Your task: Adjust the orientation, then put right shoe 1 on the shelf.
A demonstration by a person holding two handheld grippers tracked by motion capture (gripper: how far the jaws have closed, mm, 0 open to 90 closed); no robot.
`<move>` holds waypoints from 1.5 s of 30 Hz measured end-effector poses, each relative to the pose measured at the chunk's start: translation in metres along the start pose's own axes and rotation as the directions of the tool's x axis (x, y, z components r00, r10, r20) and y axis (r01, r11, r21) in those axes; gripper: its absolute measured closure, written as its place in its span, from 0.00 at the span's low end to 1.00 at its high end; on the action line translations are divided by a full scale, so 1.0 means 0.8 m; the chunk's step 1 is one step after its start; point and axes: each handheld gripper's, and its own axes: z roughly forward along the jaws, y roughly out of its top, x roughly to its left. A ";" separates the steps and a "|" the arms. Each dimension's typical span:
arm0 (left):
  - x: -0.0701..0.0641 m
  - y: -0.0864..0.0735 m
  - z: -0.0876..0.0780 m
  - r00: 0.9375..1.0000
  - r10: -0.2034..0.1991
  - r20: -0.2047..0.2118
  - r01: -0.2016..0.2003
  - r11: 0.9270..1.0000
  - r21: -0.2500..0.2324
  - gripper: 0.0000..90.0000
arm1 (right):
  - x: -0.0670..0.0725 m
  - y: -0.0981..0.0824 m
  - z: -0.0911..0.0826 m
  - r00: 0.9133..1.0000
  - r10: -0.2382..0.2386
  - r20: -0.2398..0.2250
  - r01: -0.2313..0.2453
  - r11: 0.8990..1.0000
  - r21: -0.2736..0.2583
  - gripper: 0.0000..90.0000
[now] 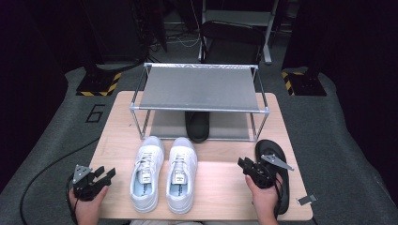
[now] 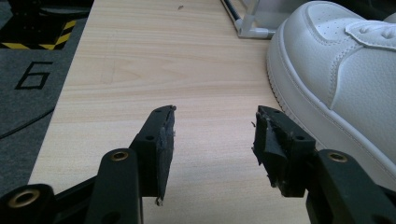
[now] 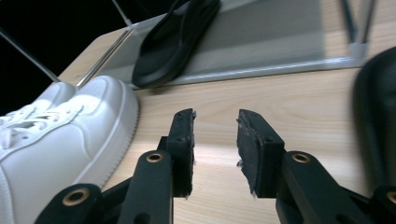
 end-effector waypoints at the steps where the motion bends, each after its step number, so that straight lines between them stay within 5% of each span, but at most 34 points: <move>1: 0.000 0.001 -0.001 1.000 0.003 0.006 -0.003 1.000 0.013 0.53 | -0.002 -0.001 -0.004 1.000 0.000 0.013 0.000 1.000 -0.004 0.74; 7: -0.001 0.001 -0.001 1.000 0.007 0.005 -0.007 1.000 0.014 0.53 | -0.014 -0.006 -0.023 0.999 0.011 0.047 -0.010 1.000 -0.027 0.74; 11: -0.001 0.001 -0.001 1.000 0.006 0.005 -0.006 1.000 0.018 0.53 | -0.028 -0.011 -0.044 0.992 -0.009 0.129 0.016 0.998 -0.059 0.73; 17: -0.002 0.002 0.000 1.000 0.010 0.009 -0.010 1.000 0.017 0.53 | -0.047 -0.015 -0.051 0.985 0.020 0.174 -0.008 0.998 -0.067 0.71; 33: -0.001 0.001 0.000 1.000 0.003 0.005 -0.003 1.000 0.005 0.53 | -0.056 -0.022 -0.049 0.978 0.025 0.207 -0.015 0.999 -0.048 0.73; 39: -0.001 0.002 0.001 1.000 0.006 0.010 -0.006 1.000 0.011 0.53 | -0.064 -0.027 -0.040 0.976 0.052 0.213 -0.055 0.998 0.011 0.89; 45: 0.000 0.001 0.001 1.000 0.003 0.003 -0.003 1.000 -0.003 0.53 | -0.052 -0.032 -0.040 0.978 0.044 0.205 -0.050 0.998 0.023 0.91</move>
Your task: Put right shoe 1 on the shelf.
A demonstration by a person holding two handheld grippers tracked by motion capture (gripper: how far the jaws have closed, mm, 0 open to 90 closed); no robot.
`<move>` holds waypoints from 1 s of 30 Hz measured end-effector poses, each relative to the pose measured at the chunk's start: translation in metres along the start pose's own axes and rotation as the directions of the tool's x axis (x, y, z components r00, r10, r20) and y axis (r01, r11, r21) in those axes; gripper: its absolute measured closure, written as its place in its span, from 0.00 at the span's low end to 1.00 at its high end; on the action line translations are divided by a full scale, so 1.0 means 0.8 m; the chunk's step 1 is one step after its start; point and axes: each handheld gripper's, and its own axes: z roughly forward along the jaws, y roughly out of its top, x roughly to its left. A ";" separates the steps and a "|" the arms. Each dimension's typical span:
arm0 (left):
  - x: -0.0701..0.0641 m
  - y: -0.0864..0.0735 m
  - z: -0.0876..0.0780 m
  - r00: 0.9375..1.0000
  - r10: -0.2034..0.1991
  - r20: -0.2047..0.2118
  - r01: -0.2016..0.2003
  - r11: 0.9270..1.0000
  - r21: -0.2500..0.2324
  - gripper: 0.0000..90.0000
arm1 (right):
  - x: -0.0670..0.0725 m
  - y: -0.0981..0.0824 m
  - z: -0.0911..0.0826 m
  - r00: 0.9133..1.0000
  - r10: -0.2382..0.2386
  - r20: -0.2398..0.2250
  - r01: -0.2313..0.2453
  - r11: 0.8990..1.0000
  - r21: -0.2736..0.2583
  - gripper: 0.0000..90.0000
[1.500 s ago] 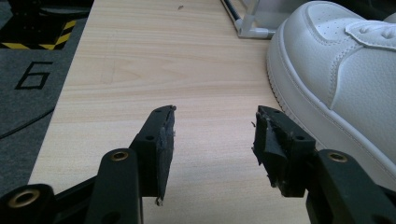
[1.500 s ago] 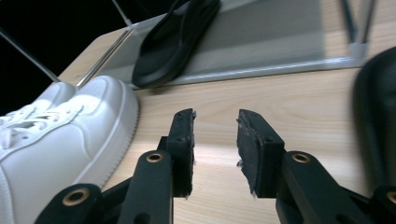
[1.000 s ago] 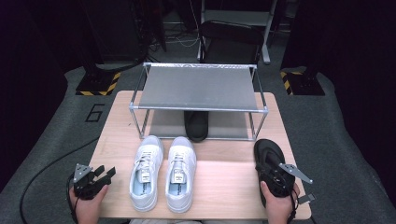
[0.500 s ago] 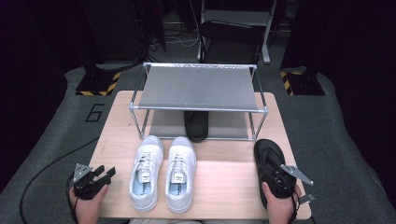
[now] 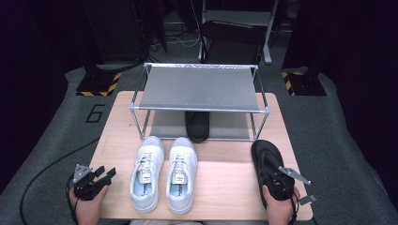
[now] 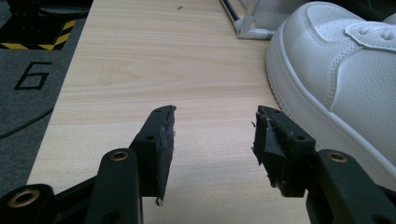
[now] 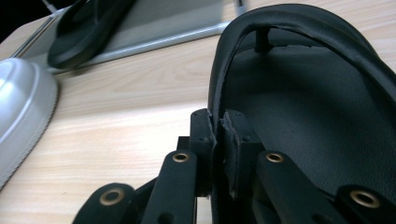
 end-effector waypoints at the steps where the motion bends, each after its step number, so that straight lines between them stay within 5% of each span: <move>1: 0.000 0.000 0.000 1.000 0.000 0.001 0.000 1.000 0.000 0.53 | 0.002 -0.001 0.001 1.000 -0.004 -0.010 0.004 1.000 0.003 0.91; 10: -0.001 0.001 0.000 1.000 0.003 0.005 -0.004 1.000 0.013 0.53 | 0.036 -0.008 0.011 0.995 -0.027 -0.098 0.031 0.999 0.037 0.91; 18: -0.002 0.001 0.000 1.000 0.008 0.009 -0.008 1.000 0.022 0.53 | 0.074 -0.014 0.029 0.979 -0.061 -0.194 0.074 0.995 0.063 0.91; 23: -0.001 0.001 0.000 1.000 0.001 0.005 -0.001 1.000 0.014 0.53 | 0.076 -0.013 0.030 0.973 -0.060 -0.223 0.074 0.996 0.053 0.84; 30: 0.001 0.001 -0.003 1.000 -0.005 0.007 0.005 1.000 0.005 0.53 | 0.055 -0.003 0.003 0.978 -0.056 -0.200 0.062 0.998 0.024 0.77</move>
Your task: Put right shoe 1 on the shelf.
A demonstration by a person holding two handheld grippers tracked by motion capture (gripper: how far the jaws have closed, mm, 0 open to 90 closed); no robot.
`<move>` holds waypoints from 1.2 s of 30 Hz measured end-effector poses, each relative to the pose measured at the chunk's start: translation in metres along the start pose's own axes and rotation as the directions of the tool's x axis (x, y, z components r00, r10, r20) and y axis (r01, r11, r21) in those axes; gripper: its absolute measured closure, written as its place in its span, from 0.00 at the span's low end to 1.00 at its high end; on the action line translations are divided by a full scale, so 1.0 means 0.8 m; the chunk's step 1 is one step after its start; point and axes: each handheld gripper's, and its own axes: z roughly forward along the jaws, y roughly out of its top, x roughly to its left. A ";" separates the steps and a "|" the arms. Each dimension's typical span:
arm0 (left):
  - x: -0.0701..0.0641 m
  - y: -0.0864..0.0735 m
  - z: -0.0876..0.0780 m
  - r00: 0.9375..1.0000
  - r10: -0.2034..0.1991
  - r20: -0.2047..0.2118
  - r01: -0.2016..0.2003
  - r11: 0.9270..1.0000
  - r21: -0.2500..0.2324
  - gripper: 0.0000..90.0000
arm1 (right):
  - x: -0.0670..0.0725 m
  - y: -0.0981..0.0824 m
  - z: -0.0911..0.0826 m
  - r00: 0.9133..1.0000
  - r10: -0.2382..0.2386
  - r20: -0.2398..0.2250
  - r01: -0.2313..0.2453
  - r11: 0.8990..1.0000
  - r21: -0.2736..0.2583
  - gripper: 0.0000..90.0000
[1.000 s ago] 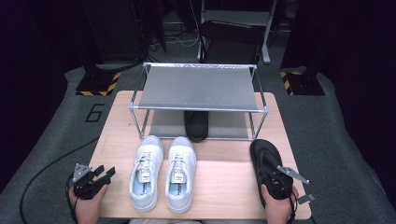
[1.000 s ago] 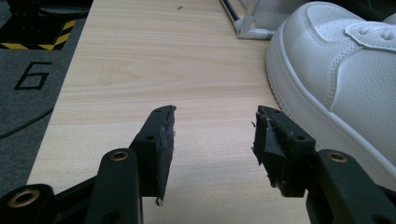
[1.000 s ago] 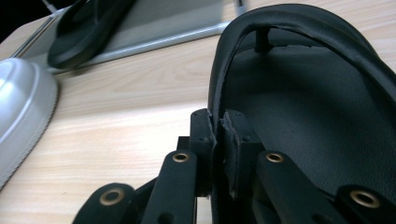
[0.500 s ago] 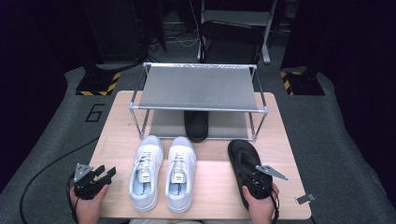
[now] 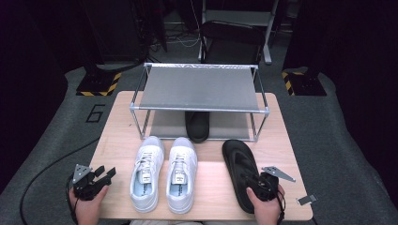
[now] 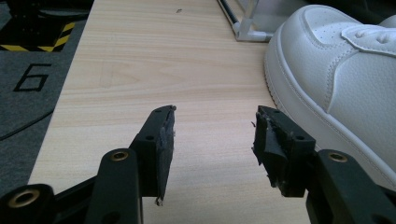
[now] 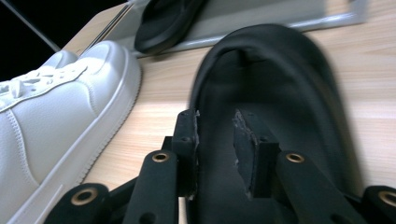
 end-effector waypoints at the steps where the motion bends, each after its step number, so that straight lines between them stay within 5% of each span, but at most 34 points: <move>1: 0.001 0.000 0.000 1.000 -0.004 -0.002 0.004 1.000 -0.005 0.53 | -0.003 0.001 -0.005 1.000 0.001 0.009 -0.001 1.000 -0.006 0.76; 5: 0.001 -0.001 0.000 1.000 -0.013 -0.008 0.013 1.000 -0.013 0.53 | -0.020 0.000 -0.026 0.997 -0.014 0.071 0.016 0.999 -0.029 0.73; 10: 0.000 0.000 0.001 1.000 -0.001 -0.003 0.001 1.000 0.012 0.53 | -0.048 -0.006 -0.041 0.993 0.036 0.116 -0.031 0.999 -0.045 0.71; 13: 0.000 0.000 0.002 1.000 -0.003 -0.002 0.003 1.000 0.011 0.53 | -0.058 -0.011 -0.039 0.991 0.076 0.108 -0.073 0.997 -0.028 0.70; 18: 0.001 0.000 0.002 1.000 -0.011 -0.003 0.011 1.000 0.004 0.53 | -0.060 -0.019 -0.033 0.991 0.057 0.119 -0.056 0.998 -0.013 0.70; 22: 0.003 0.000 0.002 1.000 -0.010 -0.003 0.010 1.000 0.011 0.53 | -0.062 -0.021 -0.030 0.995 0.057 0.078 -0.056 0.998 -0.014 0.84; 26: 0.001 -0.001 0.003 1.000 -0.021 -0.006 0.021 1.000 0.005 0.53 | -0.060 -0.020 -0.026 0.997 0.022 0.071 -0.021 1.000 -0.018 0.86; 31: 0.000 -0.001 0.005 1.000 -0.006 -0.006 0.006 1.000 0.006 0.53 | -0.059 -0.018 -0.020 0.998 0.021 0.052 -0.020 1.000 -0.020 0.86; 36: 0.001 -0.001 0.004 1.000 -0.014 -0.008 0.014 1.000 0.001 0.53 | -0.061 -0.021 -0.017 0.996 0.072 0.055 -0.072 0.997 -0.006 0.75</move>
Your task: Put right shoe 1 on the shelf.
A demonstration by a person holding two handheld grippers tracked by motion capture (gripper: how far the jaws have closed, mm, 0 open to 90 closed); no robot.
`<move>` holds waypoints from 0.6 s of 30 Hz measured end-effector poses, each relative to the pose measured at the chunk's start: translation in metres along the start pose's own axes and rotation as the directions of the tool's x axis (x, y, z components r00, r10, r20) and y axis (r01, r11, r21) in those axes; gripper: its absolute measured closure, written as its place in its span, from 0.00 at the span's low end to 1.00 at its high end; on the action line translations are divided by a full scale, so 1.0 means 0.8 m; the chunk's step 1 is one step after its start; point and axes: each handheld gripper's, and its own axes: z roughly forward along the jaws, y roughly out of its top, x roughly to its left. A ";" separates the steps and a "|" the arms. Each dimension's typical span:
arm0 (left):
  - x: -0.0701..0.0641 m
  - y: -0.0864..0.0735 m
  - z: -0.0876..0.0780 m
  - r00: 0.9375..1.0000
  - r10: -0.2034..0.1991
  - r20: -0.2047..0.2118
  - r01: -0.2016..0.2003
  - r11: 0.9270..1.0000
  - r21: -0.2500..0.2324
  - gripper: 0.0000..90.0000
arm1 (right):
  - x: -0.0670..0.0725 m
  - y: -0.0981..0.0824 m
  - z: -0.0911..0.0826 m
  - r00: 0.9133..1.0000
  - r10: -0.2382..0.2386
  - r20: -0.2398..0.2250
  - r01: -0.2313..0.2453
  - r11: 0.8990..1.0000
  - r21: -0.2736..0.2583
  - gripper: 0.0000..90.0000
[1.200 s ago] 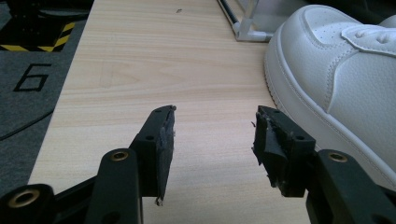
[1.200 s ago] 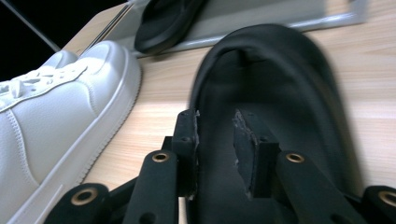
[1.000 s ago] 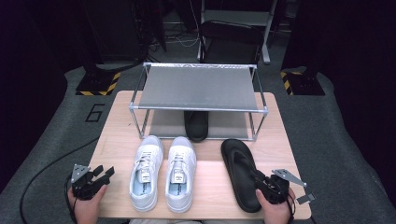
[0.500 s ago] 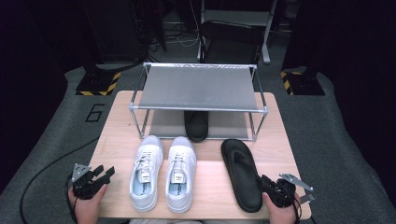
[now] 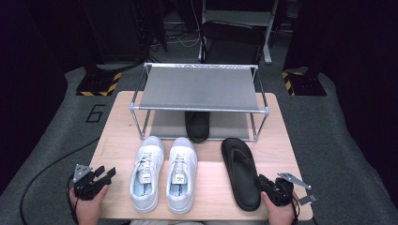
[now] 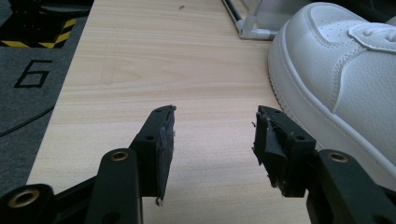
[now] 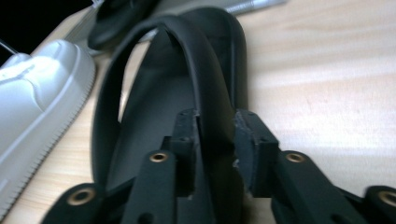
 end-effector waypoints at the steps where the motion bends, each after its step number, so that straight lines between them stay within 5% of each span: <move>1: 0.000 0.000 0.000 1.000 -0.007 -0.003 0.007 1.000 0.000 0.53 | -0.002 -0.001 0.002 1.000 -0.012 -0.004 0.012 1.000 0.003 0.74; 18: 0.000 0.003 -0.001 1.000 0.012 0.008 -0.012 1.000 0.008 0.53 | -0.016 -0.011 0.004 0.996 0.084 -0.035 -0.081 0.994 0.067 0.65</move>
